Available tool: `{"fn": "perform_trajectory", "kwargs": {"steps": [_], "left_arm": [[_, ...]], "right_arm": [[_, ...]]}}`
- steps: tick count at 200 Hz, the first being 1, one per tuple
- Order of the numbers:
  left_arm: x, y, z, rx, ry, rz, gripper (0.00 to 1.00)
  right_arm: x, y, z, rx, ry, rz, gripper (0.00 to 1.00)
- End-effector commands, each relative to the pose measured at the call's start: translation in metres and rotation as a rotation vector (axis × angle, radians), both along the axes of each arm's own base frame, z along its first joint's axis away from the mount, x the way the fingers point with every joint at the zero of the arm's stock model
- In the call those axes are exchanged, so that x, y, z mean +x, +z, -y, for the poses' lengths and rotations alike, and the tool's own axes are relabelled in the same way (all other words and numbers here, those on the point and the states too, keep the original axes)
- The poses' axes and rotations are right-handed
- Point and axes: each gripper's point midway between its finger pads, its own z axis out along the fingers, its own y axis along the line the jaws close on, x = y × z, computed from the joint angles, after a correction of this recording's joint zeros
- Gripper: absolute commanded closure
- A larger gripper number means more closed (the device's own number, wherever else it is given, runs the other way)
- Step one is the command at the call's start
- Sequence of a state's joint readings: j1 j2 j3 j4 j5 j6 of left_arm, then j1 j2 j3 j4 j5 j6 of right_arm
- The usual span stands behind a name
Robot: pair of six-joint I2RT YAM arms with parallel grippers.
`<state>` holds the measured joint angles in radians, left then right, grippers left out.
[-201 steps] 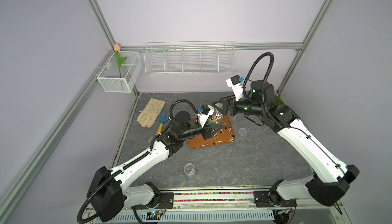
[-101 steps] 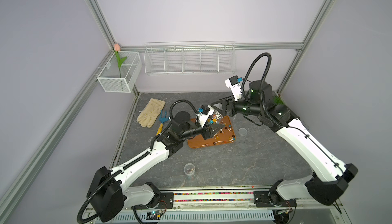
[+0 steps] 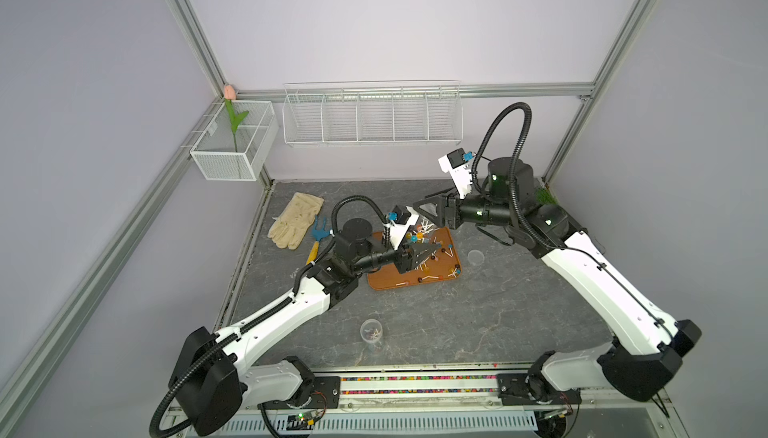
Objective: Pour the candies out of the jar
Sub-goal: Unscrew the lid from the jar.
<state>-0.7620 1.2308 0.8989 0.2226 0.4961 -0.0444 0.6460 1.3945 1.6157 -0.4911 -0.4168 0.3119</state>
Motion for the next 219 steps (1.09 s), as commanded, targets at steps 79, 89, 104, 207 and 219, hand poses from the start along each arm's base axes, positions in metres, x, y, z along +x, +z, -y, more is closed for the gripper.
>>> {"fn": "perform_trajectory", "kwargs": {"steps": [79,89,104,207,219], "left_arm": [[-0.038,0.03,0.002,-0.053,-0.192,0.01,0.62],[-0.04,0.031,0.002,-0.055,-0.195,0.011,0.62],[-0.041,0.034,0.001,-0.058,-0.199,0.017,0.62],[-0.042,0.034,0.001,-0.061,-0.202,0.02,0.62],[-0.042,0.035,0.001,-0.062,-0.202,0.021,0.62]], "right_arm": [[-0.071,0.059,0.0,0.155,0.557,0.316,0.5],[-0.077,0.058,0.0,0.156,0.599,0.338,0.49],[-0.081,0.054,0.001,0.138,0.628,0.353,0.49],[-0.076,0.045,0.0,0.116,0.628,0.314,0.49],[-0.076,0.046,0.0,0.115,0.624,0.314,0.46]]}}
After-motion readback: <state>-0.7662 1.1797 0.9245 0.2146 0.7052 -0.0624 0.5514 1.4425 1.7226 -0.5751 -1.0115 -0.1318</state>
